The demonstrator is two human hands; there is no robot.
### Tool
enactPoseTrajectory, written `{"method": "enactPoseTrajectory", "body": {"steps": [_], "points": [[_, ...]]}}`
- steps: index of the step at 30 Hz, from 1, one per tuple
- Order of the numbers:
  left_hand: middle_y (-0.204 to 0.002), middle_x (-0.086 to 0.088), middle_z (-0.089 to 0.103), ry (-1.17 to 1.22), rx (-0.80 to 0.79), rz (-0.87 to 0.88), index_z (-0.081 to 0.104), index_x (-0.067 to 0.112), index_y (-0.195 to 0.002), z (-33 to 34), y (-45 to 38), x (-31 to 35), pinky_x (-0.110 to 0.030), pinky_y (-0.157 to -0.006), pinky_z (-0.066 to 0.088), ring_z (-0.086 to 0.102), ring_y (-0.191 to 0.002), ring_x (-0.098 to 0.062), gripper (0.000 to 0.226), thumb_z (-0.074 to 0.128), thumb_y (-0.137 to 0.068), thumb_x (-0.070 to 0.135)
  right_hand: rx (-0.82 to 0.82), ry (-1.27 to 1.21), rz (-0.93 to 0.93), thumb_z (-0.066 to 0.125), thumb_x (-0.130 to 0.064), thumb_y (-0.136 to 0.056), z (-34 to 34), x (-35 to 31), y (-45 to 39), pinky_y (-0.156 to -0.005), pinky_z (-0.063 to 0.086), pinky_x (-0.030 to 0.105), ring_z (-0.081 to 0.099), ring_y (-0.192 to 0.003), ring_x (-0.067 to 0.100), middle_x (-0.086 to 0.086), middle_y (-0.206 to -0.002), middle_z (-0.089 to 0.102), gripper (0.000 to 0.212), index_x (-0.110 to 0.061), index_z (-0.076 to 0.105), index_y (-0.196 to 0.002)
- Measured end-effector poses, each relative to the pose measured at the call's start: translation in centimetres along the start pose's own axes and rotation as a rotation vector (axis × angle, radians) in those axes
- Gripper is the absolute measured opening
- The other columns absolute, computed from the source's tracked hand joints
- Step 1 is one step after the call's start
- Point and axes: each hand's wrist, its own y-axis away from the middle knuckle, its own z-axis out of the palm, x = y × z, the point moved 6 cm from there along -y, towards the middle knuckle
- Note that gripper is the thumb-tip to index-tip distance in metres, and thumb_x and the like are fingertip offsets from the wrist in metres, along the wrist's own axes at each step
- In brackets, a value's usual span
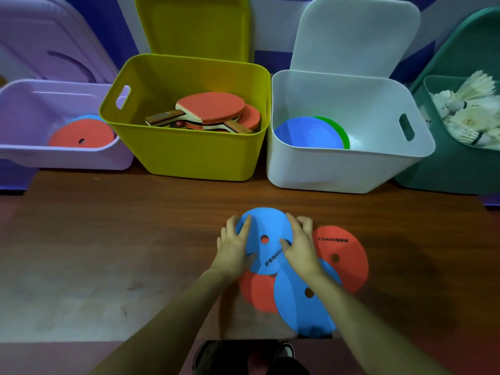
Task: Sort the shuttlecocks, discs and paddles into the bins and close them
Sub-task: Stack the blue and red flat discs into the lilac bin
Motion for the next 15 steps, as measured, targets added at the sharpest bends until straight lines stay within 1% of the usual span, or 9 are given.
{"method": "enactPoseTrajectory", "body": {"steps": [2, 4, 7, 8, 10, 13, 14, 15], "points": [[-0.146, -0.014, 0.007, 0.028, 0.059, -0.023, 0.007, 0.014, -0.149, -0.7, 0.6, 0.3, -0.037, -0.106, 0.024, 0.022, -0.127, -0.031, 0.088, 0.064, -0.083, 0.021, 0.017, -0.03, -0.063, 0.055, 0.006, -0.086, -0.7, -0.5, 0.2, -0.08, 0.026, -0.008, 0.039, -0.102, 0.007, 0.006, -0.124, 0.031, 0.06, -0.008, 0.037, -0.141], [-0.145, -0.019, 0.011, 0.042, 0.133, -0.01, 0.011, 0.009, -0.149, -1.5, 1.1, 1.1, -0.039, -0.106, 0.024, 0.024, -0.125, -0.034, 0.087, 0.066, -0.081, 0.02, 0.045, -0.07, -0.117, 0.055, 0.007, -0.086, -1.8, -1.2, 0.6, -0.08, 0.024, -0.009, 0.041, -0.102, 0.009, 0.002, -0.12, 0.031, 0.058, -0.007, 0.038, -0.14], [-0.144, -0.023, 0.016, 0.047, 0.248, 0.023, 0.017, 0.006, -0.147, -2.8, 1.8, 2.9, -0.044, -0.104, 0.027, 0.026, -0.122, -0.037, 0.084, 0.067, -0.082, 0.023, 0.092, -0.131, -0.158, 0.055, 0.006, -0.087, -4.1, -1.8, 1.4, -0.081, 0.027, -0.008, 0.042, -0.099, 0.005, -0.002, -0.116, 0.03, 0.056, -0.007, 0.039, -0.139], [-0.144, -0.021, 0.015, 0.052, 0.265, 0.021, 0.016, 0.008, -0.148, -3.1, 2.0, 3.7, -0.042, -0.105, 0.025, 0.023, -0.123, -0.035, 0.083, 0.065, -0.083, 0.026, 0.106, -0.148, -0.171, 0.056, 0.005, -0.087, -4.9, -1.8, 1.8, -0.079, 0.028, -0.007, 0.042, -0.095, 0.002, -0.002, -0.115, 0.031, 0.056, -0.007, 0.039, -0.139], [-0.145, -0.018, 0.013, 0.076, 0.288, 0.023, 0.015, 0.01, -0.148, -3.2, 2.5, 5.0, -0.039, -0.106, 0.023, 0.02, -0.125, -0.031, 0.082, 0.063, -0.085, 0.032, 0.109, -0.167, -0.192, 0.056, 0.004, -0.087, -6.2, -1.6, 2.5, -0.076, 0.031, -0.006, 0.046, -0.093, 0.002, -0.003, -0.115, 0.032, 0.055, -0.007, 0.04, -0.139], [-0.145, -0.016, 0.011, 0.06, 0.286, 0.02, 0.014, 0.011, -0.148, -2.0, 3.6, 6.6, -0.038, -0.108, 0.023, 0.019, -0.126, -0.03, 0.08, 0.061, -0.087, 0.032, 0.08, -0.189, -0.169, 0.056, 0.003, -0.088, -7.3, 0.0, 3.7, -0.072, 0.037, -0.003, 0.048, -0.092, -0.006, -0.003, -0.116, 0.035, 0.052, -0.011, 0.043, -0.137], [-0.146, -0.016, 0.011, 0.055, 0.282, 0.014, 0.014, 0.011, -0.148, -1.3, 4.0, 6.9, -0.038, -0.108, 0.024, 0.019, -0.126, -0.029, 0.079, 0.061, -0.087, 0.029, 0.072, -0.205, -0.153, 0.056, 0.002, -0.089, -7.5, 0.7, 4.1, -0.075, 0.04, 0.0, 0.048, -0.092, -0.008, -0.003, -0.118, 0.036, 0.051, -0.012, 0.044, -0.136], [-0.146, -0.016, 0.01, 0.061, 0.284, 0.003, 0.013, 0.012, -0.149, -0.7, 4.3, 7.1, -0.038, -0.109, 0.024, 0.019, -0.126, -0.029, 0.078, 0.06, -0.088, 0.024, 0.068, -0.226, -0.144, 0.056, 0.001, -0.089, -7.5, 1.4, 4.5, -0.082, 0.043, 0.005, 0.048, -0.095, -0.007, -0.004, -0.119, 0.038, 0.051, -0.013, 0.045, -0.136]]}}
